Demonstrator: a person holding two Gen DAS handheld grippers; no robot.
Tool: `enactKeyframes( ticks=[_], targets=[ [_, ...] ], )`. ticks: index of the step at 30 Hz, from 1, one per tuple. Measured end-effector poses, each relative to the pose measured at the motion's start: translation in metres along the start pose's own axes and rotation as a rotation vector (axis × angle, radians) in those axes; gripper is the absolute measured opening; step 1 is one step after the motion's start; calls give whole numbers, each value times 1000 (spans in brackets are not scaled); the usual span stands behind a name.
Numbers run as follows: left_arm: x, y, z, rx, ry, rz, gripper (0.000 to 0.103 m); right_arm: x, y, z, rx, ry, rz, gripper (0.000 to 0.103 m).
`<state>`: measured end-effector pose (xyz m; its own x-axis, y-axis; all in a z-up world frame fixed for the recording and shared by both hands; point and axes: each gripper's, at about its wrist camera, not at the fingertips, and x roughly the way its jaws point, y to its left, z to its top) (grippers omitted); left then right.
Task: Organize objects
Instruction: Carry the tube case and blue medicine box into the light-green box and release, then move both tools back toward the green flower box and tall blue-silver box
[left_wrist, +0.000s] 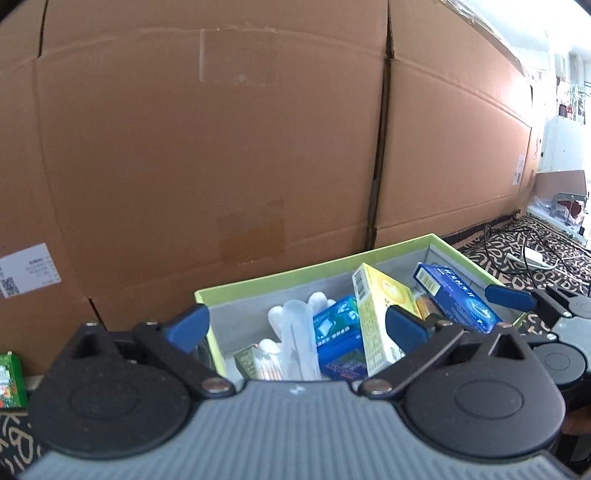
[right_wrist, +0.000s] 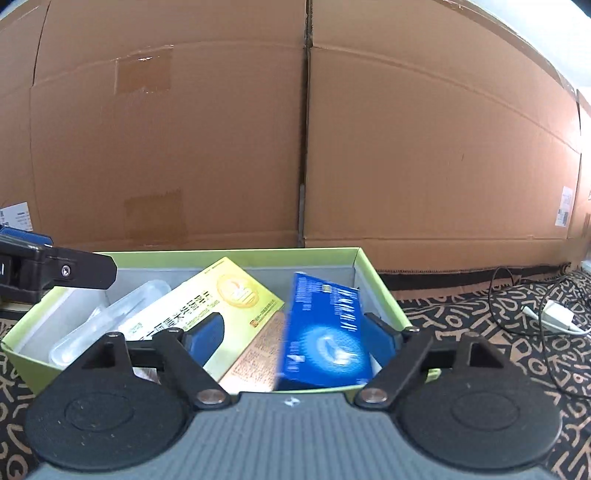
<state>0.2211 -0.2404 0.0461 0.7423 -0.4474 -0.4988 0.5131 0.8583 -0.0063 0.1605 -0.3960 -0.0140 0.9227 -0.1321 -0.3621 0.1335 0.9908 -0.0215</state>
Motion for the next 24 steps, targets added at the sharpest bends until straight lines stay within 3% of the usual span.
enactKeyframes(
  ticks=[4, 12, 24],
  targets=[
    [-1, -1, 6, -8, 3, 14, 103, -11, 1, 3, 10, -13, -5, 85],
    [-57, 12, 9, -47, -15, 60, 103, -56, 16, 16, 13, -85, 45, 90],
    [-113, 51, -20, -155, -15, 117, 103, -102, 69, 9, -30, -105, 152, 92]
  ],
)
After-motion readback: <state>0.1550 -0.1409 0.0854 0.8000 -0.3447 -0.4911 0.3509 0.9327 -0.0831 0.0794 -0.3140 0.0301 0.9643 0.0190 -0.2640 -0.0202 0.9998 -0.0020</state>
